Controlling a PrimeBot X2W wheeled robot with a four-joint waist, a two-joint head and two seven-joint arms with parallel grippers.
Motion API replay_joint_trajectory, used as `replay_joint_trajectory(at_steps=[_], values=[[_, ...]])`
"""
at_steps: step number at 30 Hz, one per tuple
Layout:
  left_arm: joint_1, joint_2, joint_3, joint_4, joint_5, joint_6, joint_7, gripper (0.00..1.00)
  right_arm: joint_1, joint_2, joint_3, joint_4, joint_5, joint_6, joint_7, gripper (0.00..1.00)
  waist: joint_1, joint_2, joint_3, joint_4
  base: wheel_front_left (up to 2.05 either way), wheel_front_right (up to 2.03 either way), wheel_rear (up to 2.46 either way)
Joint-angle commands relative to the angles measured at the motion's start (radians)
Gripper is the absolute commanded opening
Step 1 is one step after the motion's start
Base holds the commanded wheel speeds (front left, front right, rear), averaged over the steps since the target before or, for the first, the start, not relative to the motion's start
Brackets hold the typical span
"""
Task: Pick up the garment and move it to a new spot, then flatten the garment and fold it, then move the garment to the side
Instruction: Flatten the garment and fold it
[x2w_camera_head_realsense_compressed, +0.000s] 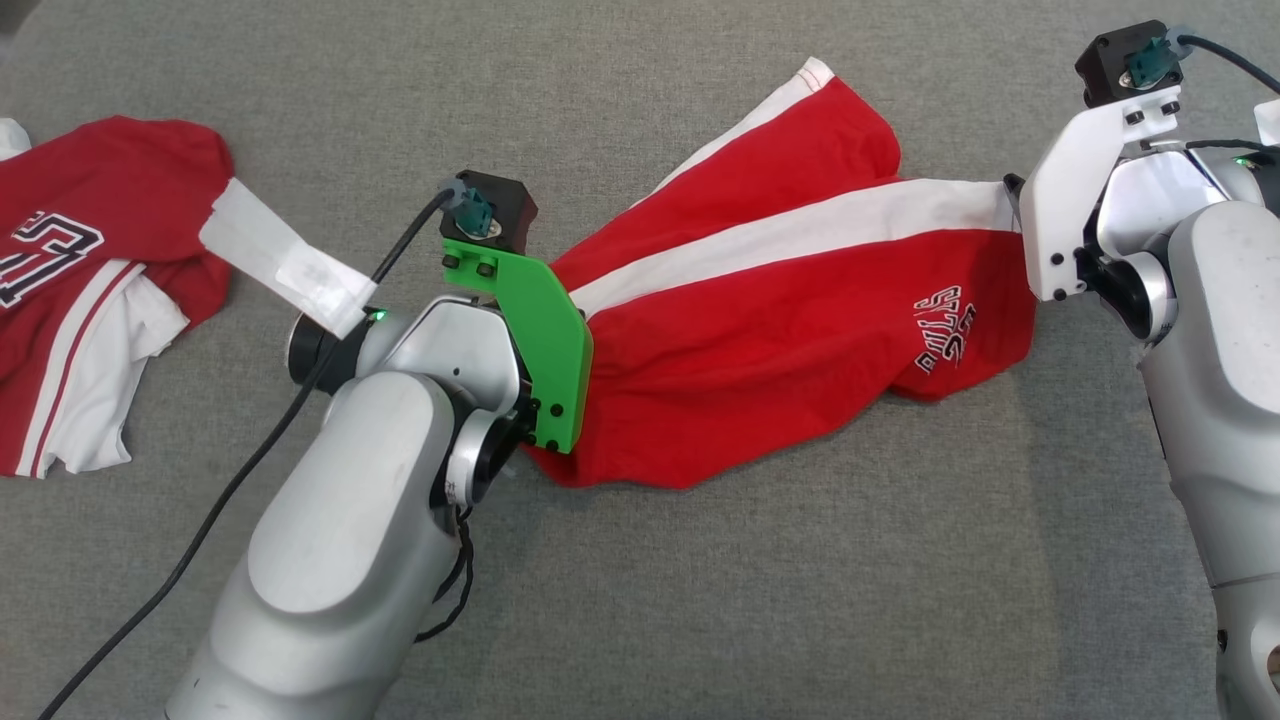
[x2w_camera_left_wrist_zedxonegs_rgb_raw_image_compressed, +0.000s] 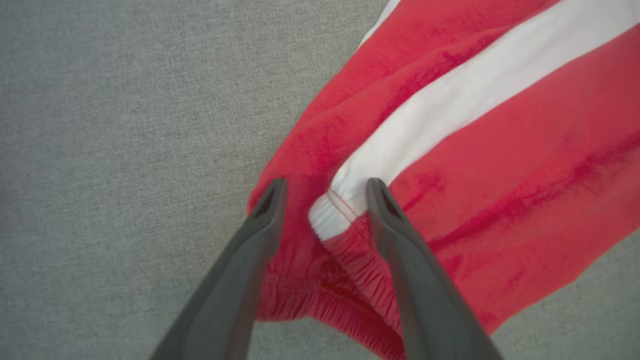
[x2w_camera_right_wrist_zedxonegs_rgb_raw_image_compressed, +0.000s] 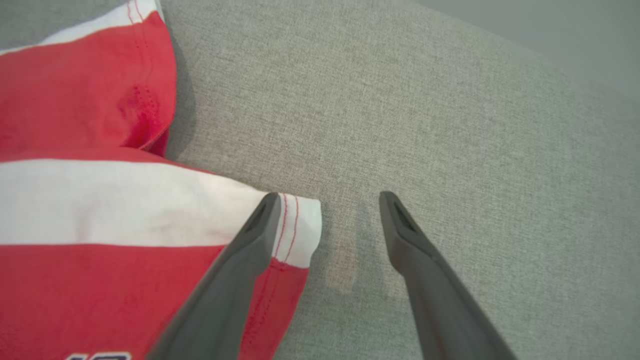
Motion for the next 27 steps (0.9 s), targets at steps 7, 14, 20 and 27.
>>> replay_joint_trajectory(at_steps=[7, 14, 20, 27], values=[[0.025, 0.000, -0.024, -0.025, 0.017, 0.011, -0.011, 0.79, 0.021, -0.015, -0.010, 0.009, 0.005, -0.001, -0.012, 1.00, -0.0001, 0.0000, -0.008, -0.003, 0.00, 0.00, 0.00], [0.041, 0.005, -0.010, -0.023, 0.000, 0.030, -0.004, 0.35, 0.022, -0.006, -0.019, 0.014, 0.002, -0.001, -0.012, 1.00, -0.0001, 0.0000, -0.008, -0.006, 0.00, 0.00, 0.00], [0.045, 0.006, -0.015, -0.018, -0.005, 0.029, -0.010, 0.35, 0.022, -0.001, -0.023, 0.019, -0.002, -0.001, -0.007, 1.00, -0.0001, 0.0000, 0.002, -0.006, 0.00, 0.00, 0.00], [0.059, 0.005, -0.028, -0.011, -0.014, 0.022, -0.020, 0.00, 0.031, 0.015, -0.026, -0.002, 0.006, -0.001, -0.042, 1.00, -0.0001, 0.0000, 0.006, -0.007, 0.00, 0.00, 0.00]])
